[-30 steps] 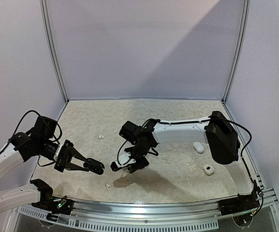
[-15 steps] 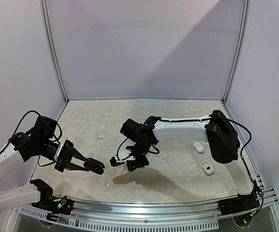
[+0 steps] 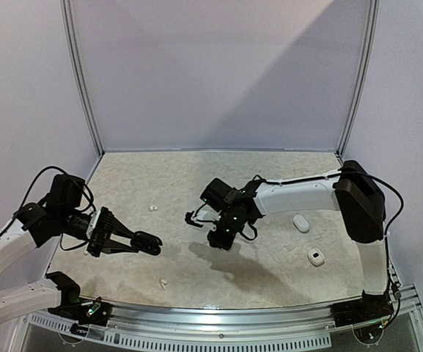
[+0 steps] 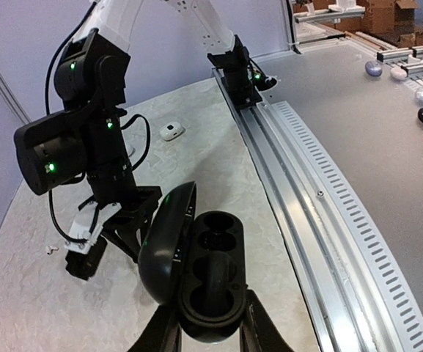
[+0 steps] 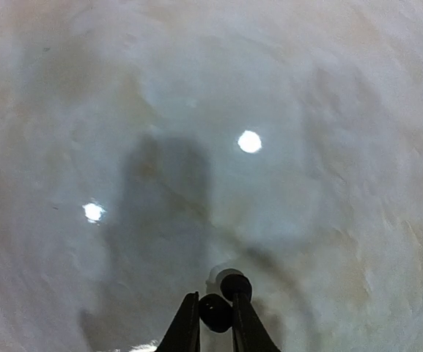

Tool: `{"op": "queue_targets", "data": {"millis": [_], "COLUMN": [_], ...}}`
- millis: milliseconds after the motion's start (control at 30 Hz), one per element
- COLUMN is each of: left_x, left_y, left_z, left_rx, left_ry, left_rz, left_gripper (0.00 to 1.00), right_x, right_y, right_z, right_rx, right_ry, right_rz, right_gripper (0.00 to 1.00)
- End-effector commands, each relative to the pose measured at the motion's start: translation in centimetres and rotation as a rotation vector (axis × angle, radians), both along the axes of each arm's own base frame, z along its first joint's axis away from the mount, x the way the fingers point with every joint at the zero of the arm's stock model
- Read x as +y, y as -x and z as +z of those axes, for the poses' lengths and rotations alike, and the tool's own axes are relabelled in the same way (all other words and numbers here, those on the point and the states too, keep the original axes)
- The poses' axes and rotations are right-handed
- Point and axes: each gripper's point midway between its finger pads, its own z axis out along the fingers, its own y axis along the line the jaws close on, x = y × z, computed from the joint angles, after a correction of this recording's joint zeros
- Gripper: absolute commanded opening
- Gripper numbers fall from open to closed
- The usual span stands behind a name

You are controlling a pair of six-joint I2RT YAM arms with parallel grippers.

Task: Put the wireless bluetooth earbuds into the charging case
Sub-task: Rotate the right earbud at the center of the board.

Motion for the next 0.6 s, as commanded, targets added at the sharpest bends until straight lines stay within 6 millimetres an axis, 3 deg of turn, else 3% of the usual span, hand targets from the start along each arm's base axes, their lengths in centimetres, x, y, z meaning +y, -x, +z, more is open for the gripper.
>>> {"op": "queue_targets", "data": {"millis": [0,167,333,567], "left_x": [-0.2,-0.3,-0.3,-0.3], "left_y": [-0.1,-0.2,-0.2,-0.2], "left_z": [-0.1,-0.1,-0.1,-0.1], "left_rx": [0.008,0.006,0.007,-0.002], "left_ry": [0.009,0.012,0.014,0.013], "left_rz": [0.007,0.009,0.008,0.01], "left_gripper": [0.0,0.0,0.0,0.0], "right_x": [-5.3,-10.2,-12.9,-13.2], "right_y": [-3.7,-2.8,-1.8,-1.6], "right_z": [1.8,1.2,0.2,-0.6], "right_rx": [-0.048,-0.033,0.004,0.051], "right_ry": [0.006,0.055,0.054,0.052], "right_rz": [-0.534,-0.844,-1.085,-1.209], "right_gripper": [0.14,0.15,0.15,0.17]}}
